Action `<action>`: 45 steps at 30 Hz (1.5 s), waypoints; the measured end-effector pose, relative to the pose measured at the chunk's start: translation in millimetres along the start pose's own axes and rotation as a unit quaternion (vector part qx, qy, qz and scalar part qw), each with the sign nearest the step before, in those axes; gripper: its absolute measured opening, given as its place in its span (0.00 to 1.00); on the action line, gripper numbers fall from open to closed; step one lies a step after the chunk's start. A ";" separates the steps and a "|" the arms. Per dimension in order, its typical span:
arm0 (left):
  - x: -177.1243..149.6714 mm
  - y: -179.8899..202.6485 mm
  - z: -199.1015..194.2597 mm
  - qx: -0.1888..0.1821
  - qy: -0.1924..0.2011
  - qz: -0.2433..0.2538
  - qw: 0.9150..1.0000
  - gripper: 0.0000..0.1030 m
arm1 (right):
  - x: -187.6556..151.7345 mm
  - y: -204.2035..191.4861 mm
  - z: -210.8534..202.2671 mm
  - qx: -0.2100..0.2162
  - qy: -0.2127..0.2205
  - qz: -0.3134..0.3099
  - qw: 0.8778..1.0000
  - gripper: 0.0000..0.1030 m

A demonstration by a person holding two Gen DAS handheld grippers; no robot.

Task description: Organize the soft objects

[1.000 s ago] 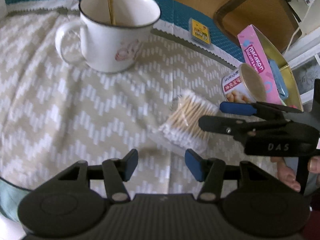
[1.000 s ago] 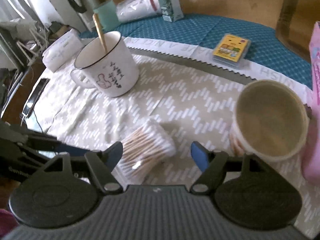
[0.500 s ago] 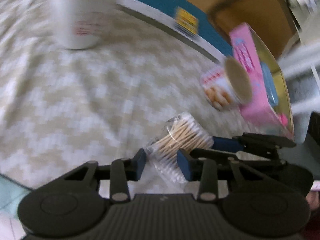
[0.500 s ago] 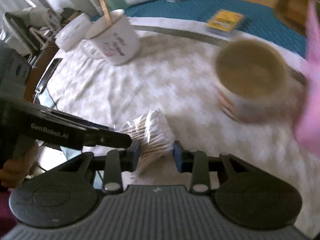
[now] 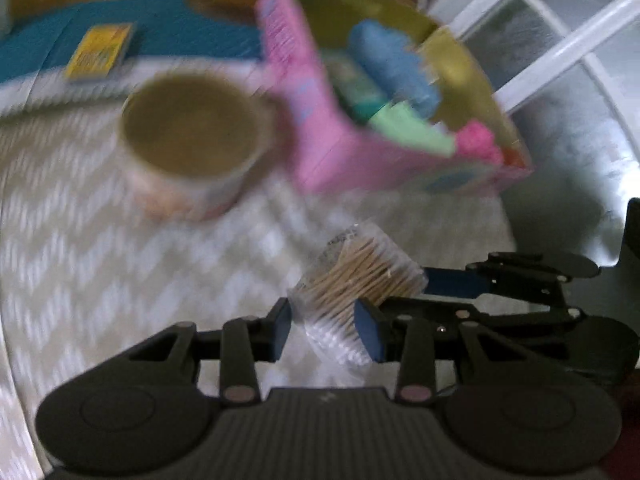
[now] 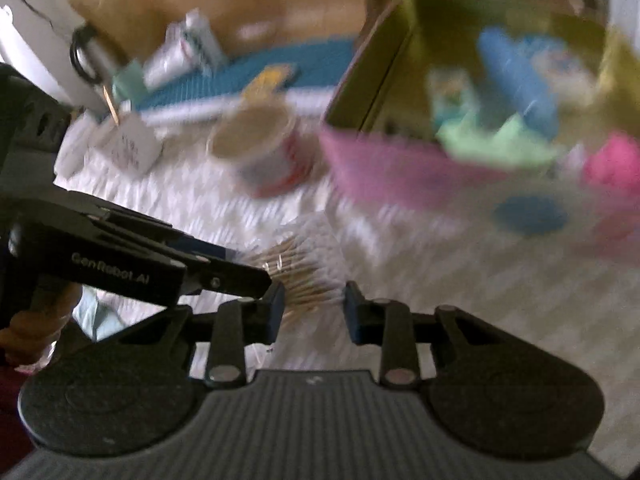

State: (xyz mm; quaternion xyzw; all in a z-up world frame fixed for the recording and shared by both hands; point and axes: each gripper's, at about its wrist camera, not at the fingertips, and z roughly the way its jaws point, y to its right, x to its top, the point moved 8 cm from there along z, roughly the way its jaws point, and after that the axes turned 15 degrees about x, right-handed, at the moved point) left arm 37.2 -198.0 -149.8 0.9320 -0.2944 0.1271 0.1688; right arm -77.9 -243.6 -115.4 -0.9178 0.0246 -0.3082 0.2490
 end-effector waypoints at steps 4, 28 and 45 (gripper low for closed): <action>40.3 19.6 -24.6 -0.022 0.047 0.009 0.999 0.35 | 33.8 7.5 -35.5 -0.017 0.071 -0.016 0.997 0.31; 79.9 -83.1 -50.1 0.081 0.104 -0.114 0.985 0.39 | 133.1 10.9 27.7 -0.046 0.098 -0.098 0.989 0.33; 13.2 -161.3 -74.0 0.069 0.067 -0.139 0.986 0.44 | 72.2 -31.5 148.7 -0.109 -0.211 -0.447 0.863 0.39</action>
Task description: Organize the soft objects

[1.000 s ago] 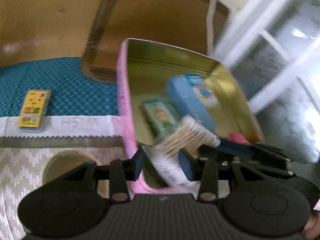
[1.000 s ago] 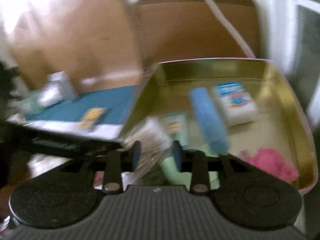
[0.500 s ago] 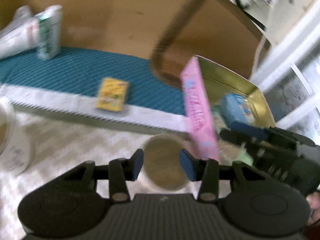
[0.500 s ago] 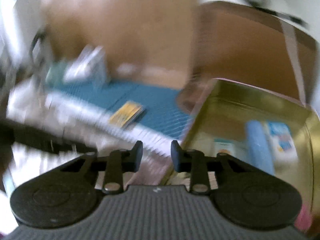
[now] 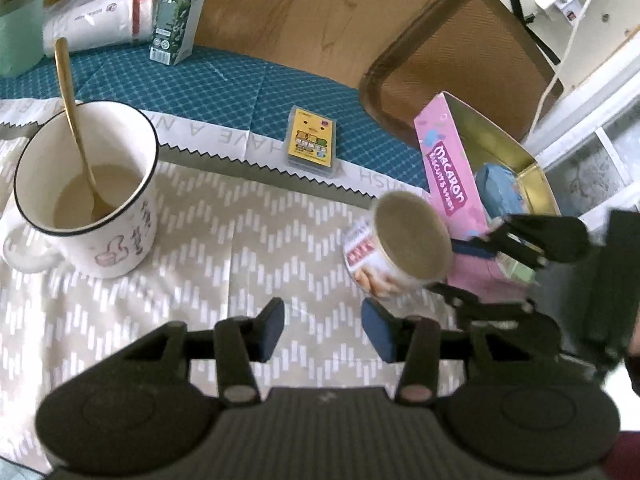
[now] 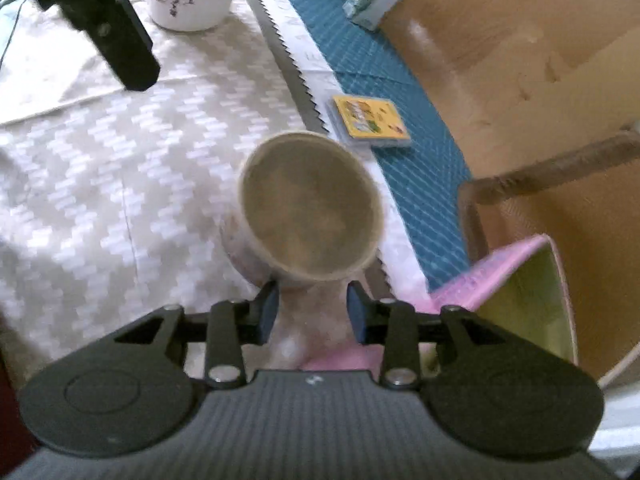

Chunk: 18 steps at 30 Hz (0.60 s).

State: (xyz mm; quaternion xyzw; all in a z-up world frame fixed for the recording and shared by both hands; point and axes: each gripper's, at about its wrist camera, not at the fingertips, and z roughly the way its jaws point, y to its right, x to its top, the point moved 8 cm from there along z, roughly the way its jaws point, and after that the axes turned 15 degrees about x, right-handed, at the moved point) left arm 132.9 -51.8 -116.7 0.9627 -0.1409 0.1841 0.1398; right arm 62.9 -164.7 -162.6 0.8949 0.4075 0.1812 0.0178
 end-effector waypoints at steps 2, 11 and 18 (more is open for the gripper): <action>-1.9 -5.0 -0.3 -0.002 -0.001 0.005 1.000 0.45 | 16.6 -3.7 3.1 0.019 0.014 -0.002 1.000 0.39; -20.2 -34.6 -6.3 0.008 -0.017 0.015 1.000 0.45 | 48.7 117.2 14.8 0.069 0.029 0.180 0.981 0.42; -29.0 -51.8 -4.9 0.018 -0.031 0.010 0.999 0.46 | 99.2 166.0 70.9 0.125 0.095 0.460 0.874 0.72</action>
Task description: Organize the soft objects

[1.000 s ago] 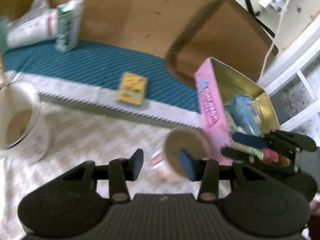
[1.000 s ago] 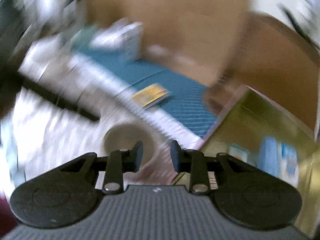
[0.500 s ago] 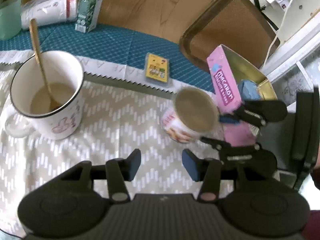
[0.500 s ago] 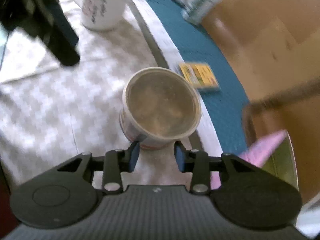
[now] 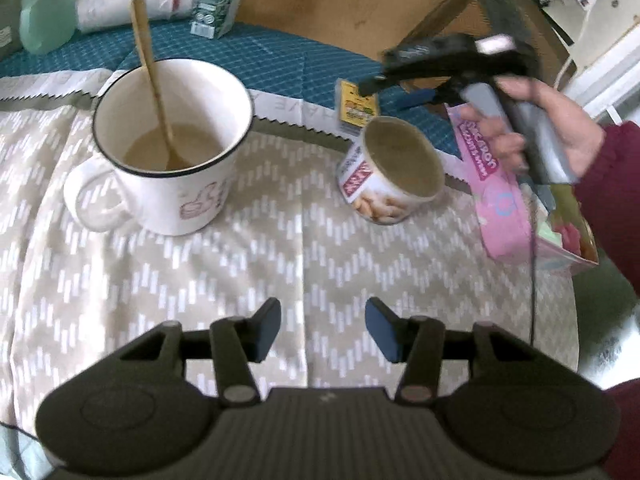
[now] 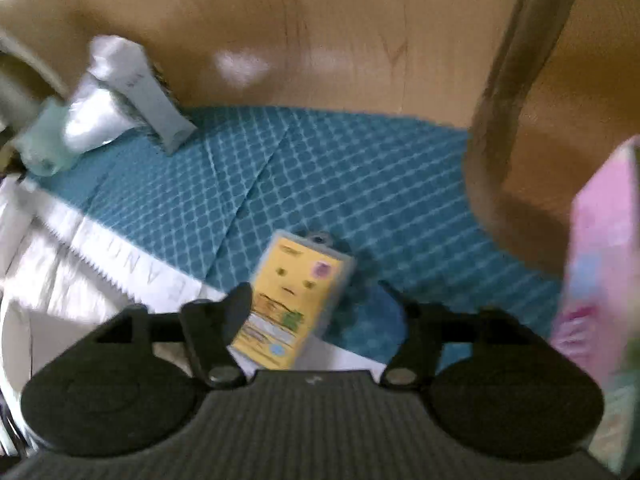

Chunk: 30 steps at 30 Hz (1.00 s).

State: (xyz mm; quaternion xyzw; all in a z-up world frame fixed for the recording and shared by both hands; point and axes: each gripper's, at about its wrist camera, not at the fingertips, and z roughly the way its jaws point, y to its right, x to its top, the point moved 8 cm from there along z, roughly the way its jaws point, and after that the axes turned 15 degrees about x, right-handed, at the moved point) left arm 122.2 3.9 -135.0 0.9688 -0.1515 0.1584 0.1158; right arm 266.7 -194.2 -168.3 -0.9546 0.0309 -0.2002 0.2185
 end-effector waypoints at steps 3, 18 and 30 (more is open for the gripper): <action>-1.5 -2.1 2.1 -0.003 -0.004 -0.004 1.000 0.48 | -3.4 -22.9 23.0 -0.058 0.002 -0.066 0.996 0.79; -7.0 15.3 9.6 -0.030 -0.016 0.004 0.999 0.48 | -72.9 16.3 -47.3 -0.096 0.033 -0.032 0.994 0.57; -13.6 48.6 18.8 -0.045 -0.027 0.031 0.998 0.49 | -179.6 -39.6 -70.1 -0.063 0.009 -0.117 0.991 0.58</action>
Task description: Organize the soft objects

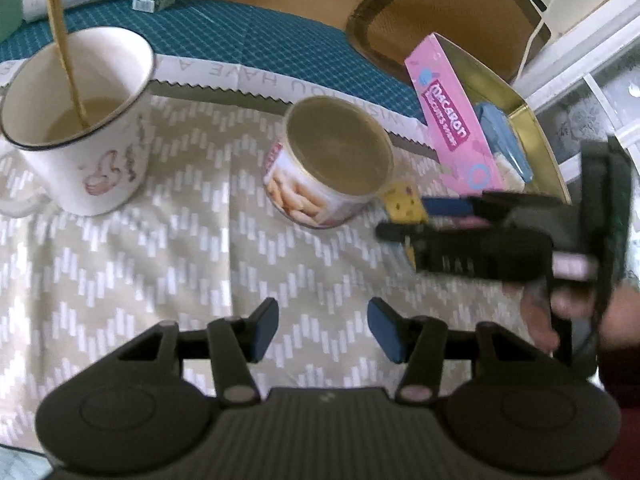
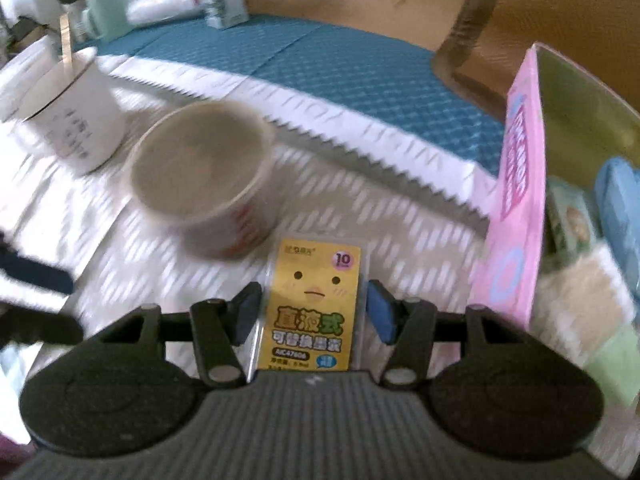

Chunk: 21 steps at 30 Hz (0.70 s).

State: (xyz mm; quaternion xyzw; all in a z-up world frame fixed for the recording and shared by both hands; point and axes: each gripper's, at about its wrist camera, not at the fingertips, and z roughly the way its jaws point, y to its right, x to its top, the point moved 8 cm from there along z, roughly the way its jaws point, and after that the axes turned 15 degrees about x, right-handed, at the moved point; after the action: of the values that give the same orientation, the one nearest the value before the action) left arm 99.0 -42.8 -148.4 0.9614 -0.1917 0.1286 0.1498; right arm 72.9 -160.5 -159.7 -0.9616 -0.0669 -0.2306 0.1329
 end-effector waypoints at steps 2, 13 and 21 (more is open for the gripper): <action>-0.3 6.6 2.9 -0.002 -0.001 0.004 1.000 0.49 | -11.1 -12.8 -0.6 0.014 -0.006 -0.026 1.000 0.59; -4.1 38.3 19.9 -0.006 -0.014 0.004 1.000 0.49 | -53.5 -34.9 -9.1 0.028 -0.021 -0.094 0.995 0.66; 7.2 67.6 36.8 0.010 -0.014 0.019 1.000 0.49 | -73.1 -41.8 -23.3 0.069 -0.014 -0.223 0.972 0.59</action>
State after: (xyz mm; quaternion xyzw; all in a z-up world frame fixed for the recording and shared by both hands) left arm 84.9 -117.2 -164.0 0.9608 -0.2103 0.1202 0.1347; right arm -9.6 -132.1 -164.1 -0.9143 -0.2970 -0.2354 0.1431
